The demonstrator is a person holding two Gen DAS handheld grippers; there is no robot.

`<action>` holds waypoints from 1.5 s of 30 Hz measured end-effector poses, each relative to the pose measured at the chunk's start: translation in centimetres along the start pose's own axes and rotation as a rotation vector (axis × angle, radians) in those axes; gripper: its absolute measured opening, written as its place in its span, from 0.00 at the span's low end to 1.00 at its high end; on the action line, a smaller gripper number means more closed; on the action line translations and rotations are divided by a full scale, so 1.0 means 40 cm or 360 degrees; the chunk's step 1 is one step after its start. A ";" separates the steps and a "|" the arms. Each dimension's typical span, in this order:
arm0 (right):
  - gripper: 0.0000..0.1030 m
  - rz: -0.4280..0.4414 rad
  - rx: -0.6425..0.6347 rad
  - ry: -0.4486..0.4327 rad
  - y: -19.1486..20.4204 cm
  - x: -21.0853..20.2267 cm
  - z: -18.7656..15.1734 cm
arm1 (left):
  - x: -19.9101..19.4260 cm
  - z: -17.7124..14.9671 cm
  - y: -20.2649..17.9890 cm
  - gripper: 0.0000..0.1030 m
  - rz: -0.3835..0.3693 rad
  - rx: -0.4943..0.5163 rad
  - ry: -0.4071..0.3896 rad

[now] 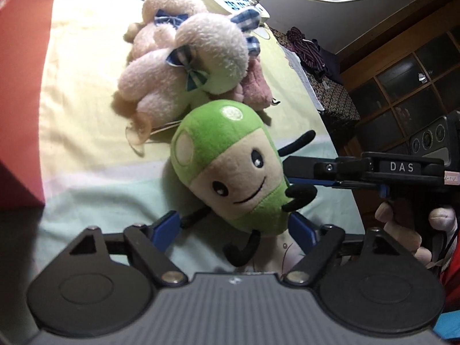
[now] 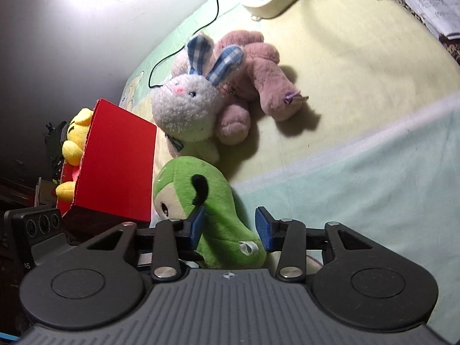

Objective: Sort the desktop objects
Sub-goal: 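Grasp the green bean-shaped plush with the right gripper and lift, then carry the green plush with the right gripper toward the red box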

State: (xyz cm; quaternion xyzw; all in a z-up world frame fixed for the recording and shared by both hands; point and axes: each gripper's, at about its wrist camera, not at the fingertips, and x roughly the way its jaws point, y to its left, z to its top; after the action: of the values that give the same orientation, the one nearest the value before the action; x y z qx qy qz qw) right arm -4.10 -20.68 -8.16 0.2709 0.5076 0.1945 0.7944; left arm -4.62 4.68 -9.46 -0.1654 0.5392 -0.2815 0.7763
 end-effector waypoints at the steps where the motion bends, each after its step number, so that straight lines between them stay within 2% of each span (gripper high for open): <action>1: 0.39 -0.0004 -0.0001 -0.0013 0.001 0.003 0.001 | 0.009 0.005 -0.009 0.80 0.0014 0.0019 -0.0005; 6: 0.40 0.0053 0.0116 -0.0001 -0.049 0.007 -0.004 | 0.039 0.049 -0.017 0.80 0.0022 0.0007 -0.0053; 11: 0.41 0.0184 0.0429 0.0071 -0.101 0.009 -0.035 | 0.035 0.066 -0.010 0.73 0.0018 -0.0044 -0.0053; 17: 0.40 0.0355 0.0510 0.0294 -0.066 0.044 -0.100 | -0.032 0.061 -0.024 0.73 0.0069 0.0054 -0.0052; 19: 0.40 0.0373 0.0500 0.0342 -0.050 0.058 -0.119 | -0.054 0.051 -0.012 0.73 0.0073 0.0054 -0.0005; 23: 0.44 0.0272 0.0363 0.0281 -0.028 0.050 -0.121 | -0.055 0.031 0.011 0.74 0.0100 0.0024 0.0032; 28: 0.47 0.0047 0.0004 0.0096 0.015 0.002 -0.091 | -0.038 0.059 0.025 0.76 0.0017 -0.0107 -0.0007; 31: 0.53 0.0025 -0.0113 0.0033 0.023 -0.019 -0.076 | -0.024 0.076 0.011 0.77 -0.0004 -0.0105 -0.0020; 33: 0.53 0.0035 -0.0113 0.0007 0.015 -0.022 -0.065 | -0.024 0.076 0.003 0.77 0.0014 -0.0075 -0.0014; 37: 0.54 0.0162 -0.0023 -0.0004 -0.002 -0.021 -0.057 | -0.054 0.062 0.015 0.77 -0.0005 -0.0096 -0.0022; 39: 0.54 0.0208 -0.0025 -0.0006 0.011 -0.022 -0.059 | -0.093 0.050 0.019 0.78 -0.0002 -0.0092 -0.0069; 42: 0.54 0.0216 -0.0021 -0.0020 0.017 -0.008 -0.050 | -0.148 0.030 0.031 0.84 -0.0002 -0.0083 -0.0131; 45: 0.54 0.0290 0.0026 -0.0011 0.018 0.004 -0.038 | -0.154 0.011 0.044 0.85 0.0027 -0.0080 -0.0087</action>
State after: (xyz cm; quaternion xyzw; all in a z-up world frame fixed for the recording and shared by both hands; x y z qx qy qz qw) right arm -5.45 -19.68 -8.32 0.3232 0.4797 0.2610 0.7728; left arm -5.35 9.82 -5.69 -0.1879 0.5261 -0.2569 0.7886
